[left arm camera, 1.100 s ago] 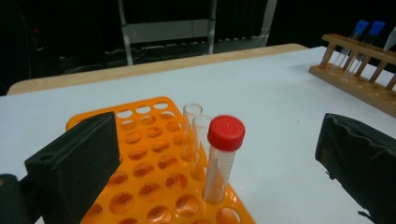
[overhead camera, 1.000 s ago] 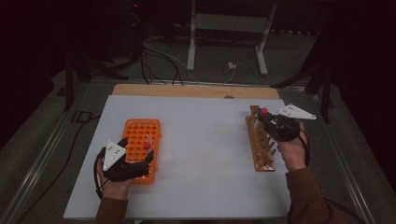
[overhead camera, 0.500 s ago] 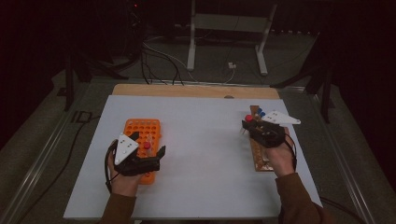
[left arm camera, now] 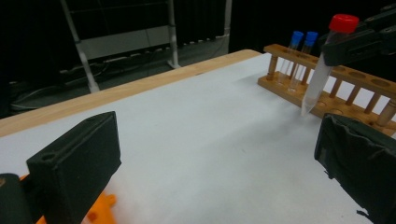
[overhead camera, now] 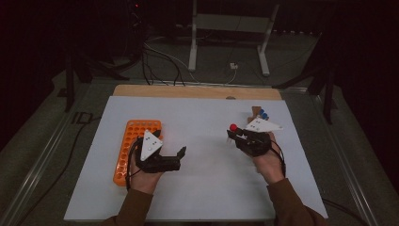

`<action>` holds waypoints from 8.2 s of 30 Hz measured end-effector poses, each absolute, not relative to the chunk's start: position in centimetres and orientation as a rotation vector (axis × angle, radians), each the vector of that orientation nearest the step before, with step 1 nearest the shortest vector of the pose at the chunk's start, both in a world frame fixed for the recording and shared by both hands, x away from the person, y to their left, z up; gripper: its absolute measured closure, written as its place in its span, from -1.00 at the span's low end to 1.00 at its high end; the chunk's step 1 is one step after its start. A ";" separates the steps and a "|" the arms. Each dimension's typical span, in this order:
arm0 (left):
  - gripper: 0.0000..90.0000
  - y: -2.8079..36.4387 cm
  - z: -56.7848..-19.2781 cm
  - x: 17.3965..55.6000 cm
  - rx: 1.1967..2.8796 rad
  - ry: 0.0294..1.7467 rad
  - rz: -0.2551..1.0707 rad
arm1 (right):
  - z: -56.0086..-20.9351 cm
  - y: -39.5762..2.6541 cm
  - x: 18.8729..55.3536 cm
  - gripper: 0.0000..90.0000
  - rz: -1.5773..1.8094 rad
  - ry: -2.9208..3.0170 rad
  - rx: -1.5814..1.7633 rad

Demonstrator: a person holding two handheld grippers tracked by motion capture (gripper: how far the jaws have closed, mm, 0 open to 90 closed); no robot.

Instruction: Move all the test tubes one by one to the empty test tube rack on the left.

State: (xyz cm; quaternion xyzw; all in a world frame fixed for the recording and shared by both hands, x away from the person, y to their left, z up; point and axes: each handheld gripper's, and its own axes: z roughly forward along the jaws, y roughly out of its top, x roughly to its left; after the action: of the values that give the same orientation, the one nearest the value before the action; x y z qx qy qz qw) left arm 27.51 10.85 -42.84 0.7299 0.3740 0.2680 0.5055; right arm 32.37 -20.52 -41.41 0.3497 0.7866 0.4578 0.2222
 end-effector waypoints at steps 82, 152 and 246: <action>0.66 12.0 -45.2 26.6 1.860 0.856 0.473 | -43.4 -22.6 30.8 -1.00 1.314 2.092 1.105; 0.24 19.4 -47.8 25.0 1.943 1.032 0.507 | -42.9 -25.2 30.9 -1.00 1.345 2.028 1.158; -0.98 15.4 -42.4 26.4 1.767 1.003 0.684 | -39.5 -26.5 35.1 0.71 1.193 1.991 1.151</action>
State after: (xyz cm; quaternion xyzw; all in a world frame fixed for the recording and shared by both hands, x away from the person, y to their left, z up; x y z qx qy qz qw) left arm 26.45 15.45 -42.36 0.7237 0.4108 0.2801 0.4785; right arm 35.12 -26.51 -39.49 0.4276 0.7396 0.4431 0.2718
